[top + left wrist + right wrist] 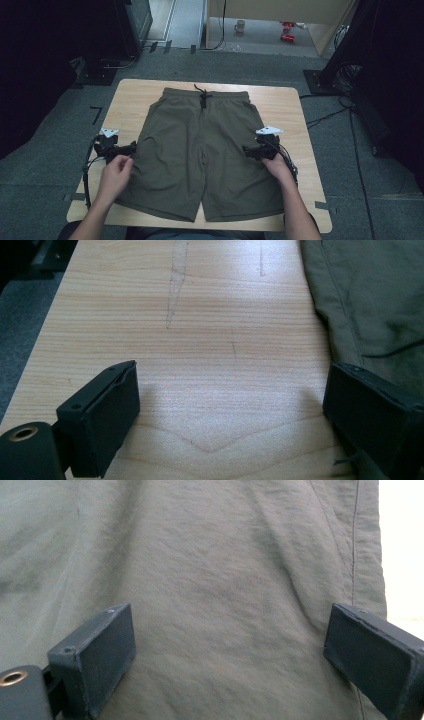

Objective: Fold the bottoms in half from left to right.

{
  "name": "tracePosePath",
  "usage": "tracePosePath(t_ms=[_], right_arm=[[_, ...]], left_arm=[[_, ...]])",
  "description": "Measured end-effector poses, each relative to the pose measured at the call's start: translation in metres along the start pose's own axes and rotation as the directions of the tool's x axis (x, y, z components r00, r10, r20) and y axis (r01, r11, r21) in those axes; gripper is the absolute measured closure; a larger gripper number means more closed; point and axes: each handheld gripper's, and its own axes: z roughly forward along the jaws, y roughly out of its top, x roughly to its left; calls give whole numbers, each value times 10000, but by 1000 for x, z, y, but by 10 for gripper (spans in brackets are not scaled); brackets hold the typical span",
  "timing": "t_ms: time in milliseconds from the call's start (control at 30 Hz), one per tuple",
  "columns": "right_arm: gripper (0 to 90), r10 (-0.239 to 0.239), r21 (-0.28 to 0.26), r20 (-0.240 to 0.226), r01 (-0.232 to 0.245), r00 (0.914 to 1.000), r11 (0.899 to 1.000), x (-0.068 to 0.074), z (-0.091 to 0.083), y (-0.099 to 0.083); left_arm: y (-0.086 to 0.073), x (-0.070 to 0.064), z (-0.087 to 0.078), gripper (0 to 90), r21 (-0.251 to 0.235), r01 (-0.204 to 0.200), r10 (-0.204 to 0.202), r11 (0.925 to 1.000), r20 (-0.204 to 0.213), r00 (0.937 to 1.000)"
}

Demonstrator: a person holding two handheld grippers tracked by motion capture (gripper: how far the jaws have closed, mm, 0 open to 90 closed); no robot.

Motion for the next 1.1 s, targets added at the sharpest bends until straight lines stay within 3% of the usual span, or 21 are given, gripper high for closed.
tracePosePath(t_ms=[200,233,300,700,933,1033,1100], right_arm=[[57,2,-2,3,-2,10000,10000,0,0,0],[57,1,-3,-1,-1,10000,10000,0,0,0],[57,1,-4,1,-1,10000,10000,0,0,0],[57,33,0,46,-33,10000,10000,1,0,0],[60,60,110,71,-61,10000,9999,1,0,1],[77,73,312,72,-75,9999,9995,1,-1,3],[132,161,326,34,-162,9999,9993,0,-3,5]], left_arm=[[-1,3,-1,83,-112,266,-264,9996,164,9995],[-1,2,-1,84,-24,183,-183,9998,-91,9998],[-1,1,-1,81,-7,210,-210,9998,-210,9996],[3,1,3,73,11,48,-48,10000,-40,10000],[4,5,3,78,61,-401,398,9992,405,9984],[5,8,2,85,188,-481,473,9987,416,9980],[6,9,0,138,104,-466,464,9989,196,9987]])
